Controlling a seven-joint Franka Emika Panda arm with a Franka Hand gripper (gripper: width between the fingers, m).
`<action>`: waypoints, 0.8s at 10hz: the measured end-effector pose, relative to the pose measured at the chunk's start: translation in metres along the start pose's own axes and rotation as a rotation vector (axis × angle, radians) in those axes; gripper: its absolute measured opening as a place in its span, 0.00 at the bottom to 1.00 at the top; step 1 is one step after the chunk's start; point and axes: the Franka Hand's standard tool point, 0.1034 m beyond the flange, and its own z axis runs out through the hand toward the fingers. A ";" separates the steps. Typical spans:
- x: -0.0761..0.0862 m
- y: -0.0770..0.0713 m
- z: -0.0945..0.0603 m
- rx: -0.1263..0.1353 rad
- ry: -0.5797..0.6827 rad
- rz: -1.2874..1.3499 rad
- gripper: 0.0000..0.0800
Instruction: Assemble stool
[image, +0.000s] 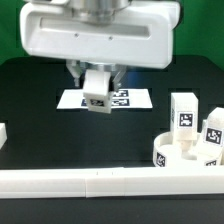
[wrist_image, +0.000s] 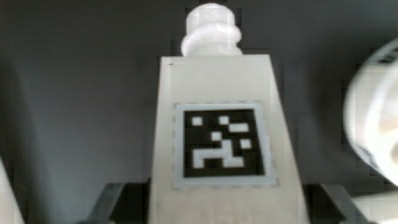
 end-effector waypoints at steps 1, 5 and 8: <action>0.000 -0.009 -0.008 0.012 0.043 0.019 0.42; 0.013 -0.016 -0.006 0.018 0.370 -0.006 0.42; 0.013 -0.057 -0.021 0.075 0.473 -0.020 0.42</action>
Offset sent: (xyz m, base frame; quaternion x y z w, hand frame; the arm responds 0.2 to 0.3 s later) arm 0.0000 0.0000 0.0000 0.0000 0.1938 0.0000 0.9810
